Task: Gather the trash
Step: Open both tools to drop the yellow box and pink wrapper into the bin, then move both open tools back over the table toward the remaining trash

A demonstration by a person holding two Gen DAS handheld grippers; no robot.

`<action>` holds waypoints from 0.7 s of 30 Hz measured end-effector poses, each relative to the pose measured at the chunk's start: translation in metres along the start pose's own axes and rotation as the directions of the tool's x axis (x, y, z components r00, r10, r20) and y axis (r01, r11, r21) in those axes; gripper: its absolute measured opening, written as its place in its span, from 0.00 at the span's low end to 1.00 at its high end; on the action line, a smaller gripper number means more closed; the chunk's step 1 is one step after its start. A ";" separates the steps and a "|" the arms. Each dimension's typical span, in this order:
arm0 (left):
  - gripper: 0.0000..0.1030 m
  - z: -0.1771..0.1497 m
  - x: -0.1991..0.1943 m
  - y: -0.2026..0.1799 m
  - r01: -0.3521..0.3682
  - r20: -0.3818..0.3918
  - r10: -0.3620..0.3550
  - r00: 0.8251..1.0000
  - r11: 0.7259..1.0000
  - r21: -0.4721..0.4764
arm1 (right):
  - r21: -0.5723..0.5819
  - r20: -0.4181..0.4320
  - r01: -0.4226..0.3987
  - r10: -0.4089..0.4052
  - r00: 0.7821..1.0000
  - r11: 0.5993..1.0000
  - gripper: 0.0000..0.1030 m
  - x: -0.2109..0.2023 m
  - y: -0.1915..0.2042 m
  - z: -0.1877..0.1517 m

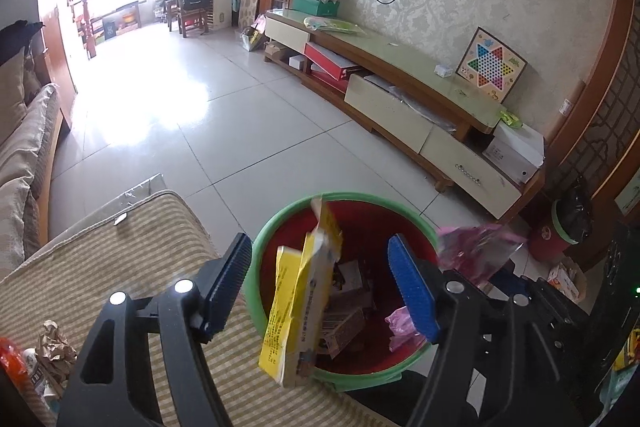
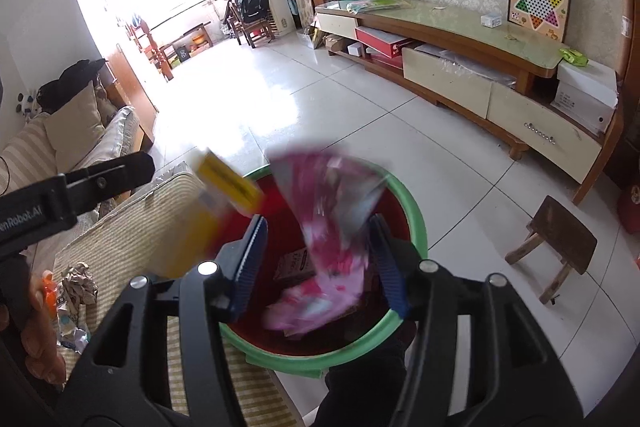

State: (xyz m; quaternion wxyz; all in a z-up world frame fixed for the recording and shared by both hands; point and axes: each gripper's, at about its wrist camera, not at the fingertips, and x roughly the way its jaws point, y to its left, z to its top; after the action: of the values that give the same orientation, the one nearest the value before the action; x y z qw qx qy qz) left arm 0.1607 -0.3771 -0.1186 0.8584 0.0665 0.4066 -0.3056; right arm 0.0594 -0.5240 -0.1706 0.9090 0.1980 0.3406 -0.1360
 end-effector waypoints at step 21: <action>0.70 -0.131 -0.114 0.109 -0.177 -0.005 0.181 0.983 0.953 -0.247 | -0.106 -0.114 -0.116 0.104 0.988 0.988 0.70 -0.017 0.076 -0.030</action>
State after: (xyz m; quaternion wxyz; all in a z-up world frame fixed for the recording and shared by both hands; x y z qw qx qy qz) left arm 0.0825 -0.1882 -0.1353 0.8878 -0.0067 0.4259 -0.1743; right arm 0.0591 -0.4414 -0.1591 0.9051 0.1723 0.3848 -0.0552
